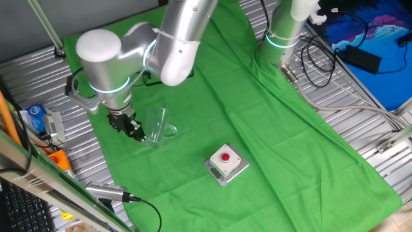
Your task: Take the cup off the cup rack
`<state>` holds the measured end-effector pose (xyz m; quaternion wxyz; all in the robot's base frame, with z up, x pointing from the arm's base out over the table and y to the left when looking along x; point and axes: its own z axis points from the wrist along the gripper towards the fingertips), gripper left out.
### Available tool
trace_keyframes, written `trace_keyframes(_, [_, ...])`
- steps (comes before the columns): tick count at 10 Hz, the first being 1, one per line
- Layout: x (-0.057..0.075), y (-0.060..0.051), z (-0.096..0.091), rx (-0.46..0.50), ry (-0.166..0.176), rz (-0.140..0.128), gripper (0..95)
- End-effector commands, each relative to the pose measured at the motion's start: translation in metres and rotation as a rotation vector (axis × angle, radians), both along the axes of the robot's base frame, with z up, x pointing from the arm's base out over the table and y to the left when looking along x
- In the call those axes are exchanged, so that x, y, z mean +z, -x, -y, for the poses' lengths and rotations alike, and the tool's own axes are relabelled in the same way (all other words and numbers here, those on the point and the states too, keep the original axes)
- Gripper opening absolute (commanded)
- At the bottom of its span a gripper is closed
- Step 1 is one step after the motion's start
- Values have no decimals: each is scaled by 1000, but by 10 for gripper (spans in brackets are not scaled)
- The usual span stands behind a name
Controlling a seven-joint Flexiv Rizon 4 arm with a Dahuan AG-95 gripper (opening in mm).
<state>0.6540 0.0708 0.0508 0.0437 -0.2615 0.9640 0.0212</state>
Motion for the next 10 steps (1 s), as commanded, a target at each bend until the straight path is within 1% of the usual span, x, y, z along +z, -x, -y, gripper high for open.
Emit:
trace_keyframes(1, [0, 13, -3, -33, -30, -4, 760])
trace_keyframes(2, [-1, 20, -6, -55, -47, -7, 760])
trace_keyframes(3, [-2, 26, -8, -66, -52, -8, 760])
trace_keyframes(5, [-4, 40, -16, -80, -49, -8, 760])
trace_keyframes(10, [-7, 60, -28, -83, -42, -6, 760])
